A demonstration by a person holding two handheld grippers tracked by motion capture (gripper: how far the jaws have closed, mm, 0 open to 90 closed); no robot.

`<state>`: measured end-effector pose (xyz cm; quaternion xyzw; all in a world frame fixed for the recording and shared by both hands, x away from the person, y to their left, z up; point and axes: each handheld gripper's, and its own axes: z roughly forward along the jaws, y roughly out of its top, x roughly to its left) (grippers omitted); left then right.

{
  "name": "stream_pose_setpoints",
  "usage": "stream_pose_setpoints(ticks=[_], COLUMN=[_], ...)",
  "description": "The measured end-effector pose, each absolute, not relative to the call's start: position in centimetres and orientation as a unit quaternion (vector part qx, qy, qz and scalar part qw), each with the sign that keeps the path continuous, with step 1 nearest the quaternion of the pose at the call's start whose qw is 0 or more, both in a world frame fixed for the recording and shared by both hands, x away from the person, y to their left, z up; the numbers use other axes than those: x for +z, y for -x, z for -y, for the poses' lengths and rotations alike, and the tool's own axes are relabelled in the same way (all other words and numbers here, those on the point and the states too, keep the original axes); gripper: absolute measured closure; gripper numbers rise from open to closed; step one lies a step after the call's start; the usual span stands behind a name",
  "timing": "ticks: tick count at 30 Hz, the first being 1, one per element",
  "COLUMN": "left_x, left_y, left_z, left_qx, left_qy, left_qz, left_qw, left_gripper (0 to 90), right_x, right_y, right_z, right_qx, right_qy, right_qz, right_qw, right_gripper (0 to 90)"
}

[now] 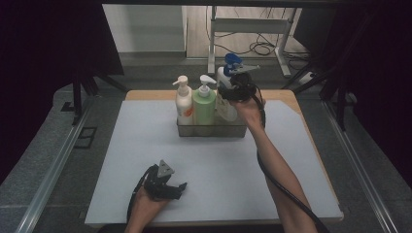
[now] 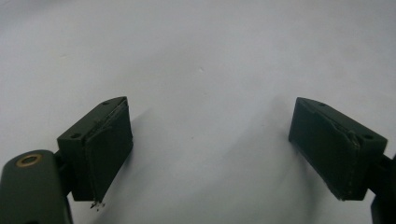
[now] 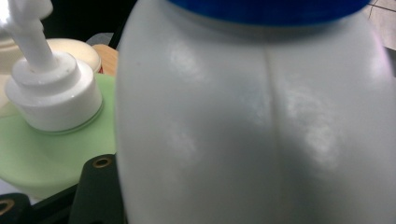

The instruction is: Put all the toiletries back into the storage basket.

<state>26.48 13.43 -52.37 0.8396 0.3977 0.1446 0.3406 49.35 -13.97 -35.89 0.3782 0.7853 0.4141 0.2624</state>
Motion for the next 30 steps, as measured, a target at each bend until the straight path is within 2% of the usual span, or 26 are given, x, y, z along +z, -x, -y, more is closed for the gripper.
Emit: stream_pose_setpoints(ticks=[10,30], left_x=[-52.4,-52.4], left_y=[-26.5,-26.5], left_z=[-13.4,-13.4], left_qx=[0.145,0.144], left_qy=[-0.840,-0.840], left_qz=[-0.398,-0.398], left_qw=[0.340,0.340], left_gripper=[13.3,13.2], right_x=[-37.8,-39.4], right_y=[-49.1,-48.0], right_z=[14.2,15.3], right_qx=[0.411,0.408], right_qy=[-0.386,-0.385], right_qz=[-0.788,-0.795], right_qw=[0.248,0.231], right_gripper=[38.1,38.0])
